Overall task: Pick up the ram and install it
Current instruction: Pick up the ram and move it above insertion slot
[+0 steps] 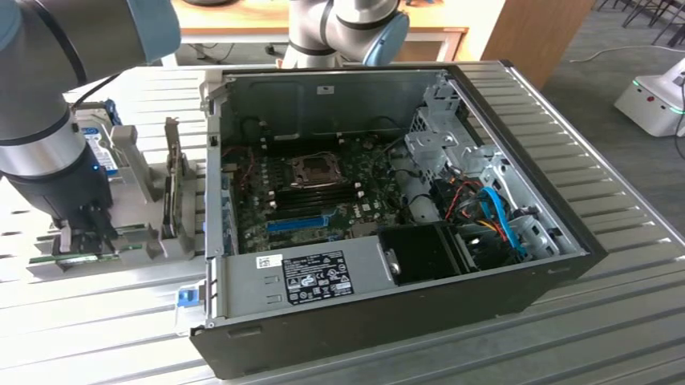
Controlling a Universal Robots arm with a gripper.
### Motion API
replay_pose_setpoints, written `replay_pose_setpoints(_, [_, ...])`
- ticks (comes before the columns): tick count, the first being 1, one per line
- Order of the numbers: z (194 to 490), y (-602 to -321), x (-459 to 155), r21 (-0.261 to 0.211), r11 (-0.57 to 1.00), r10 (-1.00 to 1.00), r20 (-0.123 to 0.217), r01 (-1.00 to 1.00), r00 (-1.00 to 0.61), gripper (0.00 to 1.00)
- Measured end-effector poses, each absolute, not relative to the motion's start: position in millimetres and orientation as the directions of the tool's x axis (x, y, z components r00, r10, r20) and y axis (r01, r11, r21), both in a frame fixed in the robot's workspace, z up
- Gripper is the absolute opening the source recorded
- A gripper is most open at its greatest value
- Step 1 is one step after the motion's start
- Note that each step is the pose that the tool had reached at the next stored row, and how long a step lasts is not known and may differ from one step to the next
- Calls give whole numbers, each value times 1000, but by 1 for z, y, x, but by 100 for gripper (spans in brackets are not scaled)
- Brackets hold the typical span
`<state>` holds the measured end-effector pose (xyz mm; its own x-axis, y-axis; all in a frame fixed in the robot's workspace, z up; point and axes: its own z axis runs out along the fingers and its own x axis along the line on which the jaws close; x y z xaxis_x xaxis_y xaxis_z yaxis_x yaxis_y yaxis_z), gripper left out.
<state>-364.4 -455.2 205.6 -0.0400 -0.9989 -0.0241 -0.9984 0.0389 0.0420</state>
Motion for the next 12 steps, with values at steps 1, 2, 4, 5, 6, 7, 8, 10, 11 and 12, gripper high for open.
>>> replay_pose_setpoints(1, [207,-455,-364,44,39,-999,-24,-998,-40,29])
replay_pose_setpoints(2, [208,-455,-364,45,39,-999,-24,-998,-40,29])
replay_pose_setpoints(4, [209,-455,-364,46,39,-999,-24,-998,-40,29])
replay_pose_setpoints(5, [209,-455,-364,46,39,-999,-24,-998,-40,29])
replay_pose_setpoints(6, [209,-455,-364,46,39,-999,-24,-998,-40,29])
replay_pose_setpoints(7, [209,-455,-364,46,39,-999,-24,-998,-40,29])
replay_pose_setpoints(8, [209,-455,-364,46,39,-999,-24,-998,-40,29])
replay_pose_setpoints(10, [209,-457,-364,46,39,-999,-24,-998,-40,29])
replay_pose_setpoints(11, [209,-458,-364,46,39,-999,-24,-998,-40,29])
replay_pose_setpoints(12, [209,-458,-364,46,39,-999,-24,-998,-40,29])
